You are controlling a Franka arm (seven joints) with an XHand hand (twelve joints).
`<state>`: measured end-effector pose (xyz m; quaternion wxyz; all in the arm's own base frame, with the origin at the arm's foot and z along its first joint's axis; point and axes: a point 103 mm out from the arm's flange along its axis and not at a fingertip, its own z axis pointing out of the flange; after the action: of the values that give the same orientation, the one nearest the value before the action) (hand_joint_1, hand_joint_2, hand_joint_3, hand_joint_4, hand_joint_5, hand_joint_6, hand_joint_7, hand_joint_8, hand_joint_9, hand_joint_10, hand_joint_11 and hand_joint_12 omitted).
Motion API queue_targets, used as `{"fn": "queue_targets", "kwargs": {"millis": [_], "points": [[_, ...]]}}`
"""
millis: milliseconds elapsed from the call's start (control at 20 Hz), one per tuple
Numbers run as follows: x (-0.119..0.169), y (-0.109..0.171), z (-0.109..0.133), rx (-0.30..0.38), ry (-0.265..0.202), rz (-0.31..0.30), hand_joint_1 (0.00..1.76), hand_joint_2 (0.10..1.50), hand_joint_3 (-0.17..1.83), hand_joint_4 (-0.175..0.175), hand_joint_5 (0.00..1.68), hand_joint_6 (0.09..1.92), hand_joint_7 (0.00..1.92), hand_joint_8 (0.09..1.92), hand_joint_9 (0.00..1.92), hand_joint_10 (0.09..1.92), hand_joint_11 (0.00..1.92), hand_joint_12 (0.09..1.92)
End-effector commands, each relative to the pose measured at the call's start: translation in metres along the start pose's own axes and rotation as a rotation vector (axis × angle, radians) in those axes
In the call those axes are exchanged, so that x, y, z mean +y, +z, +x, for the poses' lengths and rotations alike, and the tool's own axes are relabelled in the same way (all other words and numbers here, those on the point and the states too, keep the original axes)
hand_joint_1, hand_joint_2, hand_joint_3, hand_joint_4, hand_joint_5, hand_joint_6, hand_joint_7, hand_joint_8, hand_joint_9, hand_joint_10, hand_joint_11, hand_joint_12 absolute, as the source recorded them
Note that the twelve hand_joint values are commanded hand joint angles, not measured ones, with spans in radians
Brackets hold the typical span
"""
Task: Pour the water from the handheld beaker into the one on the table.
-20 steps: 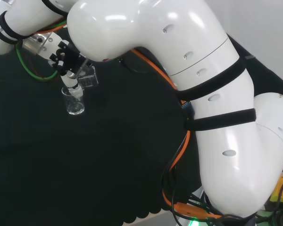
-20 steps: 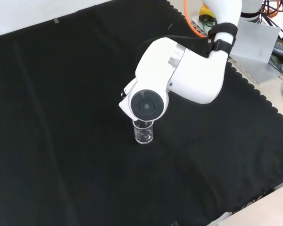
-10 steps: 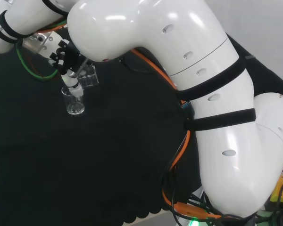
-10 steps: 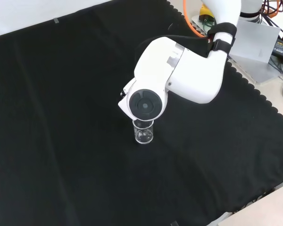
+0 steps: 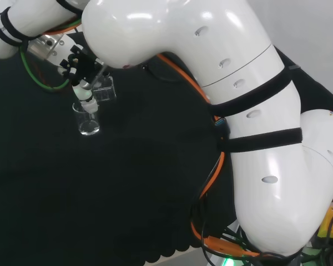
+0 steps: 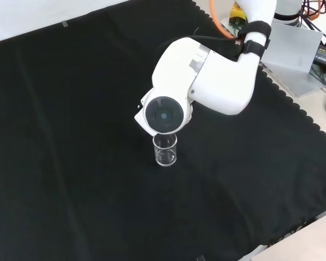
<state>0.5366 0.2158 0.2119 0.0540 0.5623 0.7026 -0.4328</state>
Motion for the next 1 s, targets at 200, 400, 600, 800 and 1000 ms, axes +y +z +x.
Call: {"fn": "queue_targets", "kwargs": {"millis": [200, 400, 600, 800, 1000], "points": [[-0.003, 0.003, -0.009, 0.071, -0.026, -0.027, 1.13, 0.63, 0.70, 0.175, 1.29, 0.67, 1.75, 0.09, 1.69, 0.09, 1.41, 0.73], [-0.006, 0.005, -0.018, 0.127, -0.038, -0.065, 1.13, 0.63, 0.70, 0.175, 1.29, 0.67, 1.75, 0.09, 1.69, 0.09, 1.41, 0.73], [-0.008, 0.008, -0.023, 0.204, -0.062, -0.098, 1.13, 0.63, 0.70, 0.175, 1.28, 0.68, 1.75, 0.09, 1.69, 0.09, 1.41, 0.73], [-0.008, 0.011, -0.031, 0.284, -0.083, -0.137, 1.13, 0.63, 0.70, 0.175, 1.28, 0.68, 1.75, 0.09, 1.69, 0.09, 1.41, 0.73], [-0.007, 0.014, -0.037, 0.340, -0.098, -0.155, 1.13, 0.63, 0.70, 0.175, 1.28, 0.68, 1.75, 0.09, 1.69, 0.09, 1.41, 0.73]]}}
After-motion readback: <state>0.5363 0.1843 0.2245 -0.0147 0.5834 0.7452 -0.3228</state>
